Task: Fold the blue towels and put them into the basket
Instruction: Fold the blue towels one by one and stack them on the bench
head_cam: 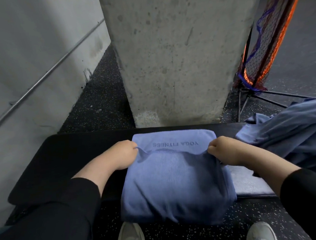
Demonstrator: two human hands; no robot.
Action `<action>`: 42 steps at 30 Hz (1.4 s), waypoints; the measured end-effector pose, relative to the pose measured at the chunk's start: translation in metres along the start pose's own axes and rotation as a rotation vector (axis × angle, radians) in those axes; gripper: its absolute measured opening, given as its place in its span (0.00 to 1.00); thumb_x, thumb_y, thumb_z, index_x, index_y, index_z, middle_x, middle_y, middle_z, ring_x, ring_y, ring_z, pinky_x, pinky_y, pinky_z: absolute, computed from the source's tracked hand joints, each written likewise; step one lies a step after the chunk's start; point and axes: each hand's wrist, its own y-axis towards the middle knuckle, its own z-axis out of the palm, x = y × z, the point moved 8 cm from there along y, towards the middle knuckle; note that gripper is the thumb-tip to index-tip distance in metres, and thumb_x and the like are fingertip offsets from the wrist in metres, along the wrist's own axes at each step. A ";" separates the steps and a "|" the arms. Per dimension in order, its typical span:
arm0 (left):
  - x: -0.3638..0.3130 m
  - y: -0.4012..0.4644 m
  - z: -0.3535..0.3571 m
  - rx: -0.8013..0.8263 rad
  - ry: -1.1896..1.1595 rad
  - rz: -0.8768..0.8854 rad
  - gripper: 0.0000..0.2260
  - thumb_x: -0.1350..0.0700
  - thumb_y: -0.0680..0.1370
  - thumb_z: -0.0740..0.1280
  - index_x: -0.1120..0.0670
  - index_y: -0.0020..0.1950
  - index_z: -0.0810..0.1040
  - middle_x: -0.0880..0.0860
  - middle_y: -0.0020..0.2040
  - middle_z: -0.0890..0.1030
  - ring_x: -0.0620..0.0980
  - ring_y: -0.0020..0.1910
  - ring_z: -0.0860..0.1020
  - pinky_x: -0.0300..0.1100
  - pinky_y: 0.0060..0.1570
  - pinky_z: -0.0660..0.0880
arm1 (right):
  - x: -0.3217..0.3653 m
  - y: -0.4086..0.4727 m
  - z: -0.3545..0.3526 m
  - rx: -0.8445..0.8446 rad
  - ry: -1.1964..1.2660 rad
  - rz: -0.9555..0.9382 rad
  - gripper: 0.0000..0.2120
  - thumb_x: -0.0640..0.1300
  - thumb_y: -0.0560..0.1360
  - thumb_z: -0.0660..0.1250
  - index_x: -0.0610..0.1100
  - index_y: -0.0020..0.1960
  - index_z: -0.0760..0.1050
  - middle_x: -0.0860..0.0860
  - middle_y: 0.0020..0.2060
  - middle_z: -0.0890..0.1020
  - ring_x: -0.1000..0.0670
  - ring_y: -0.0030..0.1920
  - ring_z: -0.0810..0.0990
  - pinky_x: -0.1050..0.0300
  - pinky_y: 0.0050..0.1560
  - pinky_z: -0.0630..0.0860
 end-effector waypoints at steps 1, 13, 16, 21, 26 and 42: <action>0.002 -0.005 0.003 0.028 -0.008 0.004 0.15 0.56 0.85 0.55 0.53 0.39 0.72 0.52 0.43 0.75 0.48 0.40 0.72 0.43 0.38 0.67 | -0.002 -0.005 0.003 0.018 -0.002 -0.005 0.11 0.46 0.83 0.57 0.45 0.46 0.74 0.48 0.40 0.78 0.47 0.42 0.76 0.57 0.46 0.74; 0.026 -0.028 -0.045 -0.295 -0.929 -0.097 0.10 0.61 0.76 0.58 0.55 0.35 0.71 0.56 0.31 0.71 0.51 0.33 0.70 0.44 0.35 0.70 | -0.026 -0.014 -0.039 -0.348 0.914 0.090 0.11 0.41 0.75 0.59 0.45 0.34 0.70 0.49 0.26 0.68 0.49 0.31 0.64 0.55 0.33 0.62; 0.026 -0.009 -0.045 -0.407 -0.594 -0.084 0.10 0.61 0.77 0.59 0.61 0.37 0.75 0.61 0.35 0.77 0.52 0.36 0.72 0.44 0.37 0.67 | -0.021 0.003 -0.048 -0.421 0.585 0.021 0.12 0.40 0.77 0.59 0.43 0.34 0.71 0.47 0.27 0.72 0.46 0.32 0.69 0.54 0.34 0.66; 0.026 0.017 -0.019 -0.355 -0.284 -0.091 0.11 0.58 0.81 0.61 0.51 0.49 0.83 0.50 0.44 0.83 0.51 0.44 0.80 0.47 0.43 0.77 | -0.026 0.038 -0.032 -0.392 0.136 0.032 0.13 0.38 0.78 0.59 0.41 0.54 0.81 0.40 0.53 0.83 0.38 0.55 0.80 0.55 0.46 0.68; 0.029 0.030 -0.021 -0.415 -0.224 -0.110 0.10 0.57 0.82 0.60 0.51 0.48 0.82 0.49 0.41 0.82 0.50 0.41 0.79 0.45 0.35 0.73 | -0.033 0.059 -0.038 -0.461 0.024 0.087 0.13 0.40 0.80 0.55 0.40 0.54 0.78 0.37 0.53 0.82 0.35 0.54 0.78 0.53 0.44 0.65; 0.006 0.052 -0.002 -0.276 0.107 0.038 0.22 0.54 0.81 0.62 0.46 0.75 0.70 0.46 0.68 0.72 0.49 0.68 0.69 0.48 0.64 0.63 | -0.017 0.070 -0.016 -0.302 -0.289 0.007 0.20 0.53 0.78 0.65 0.50 0.68 0.73 0.49 0.64 0.74 0.44 0.67 0.71 0.45 0.61 0.67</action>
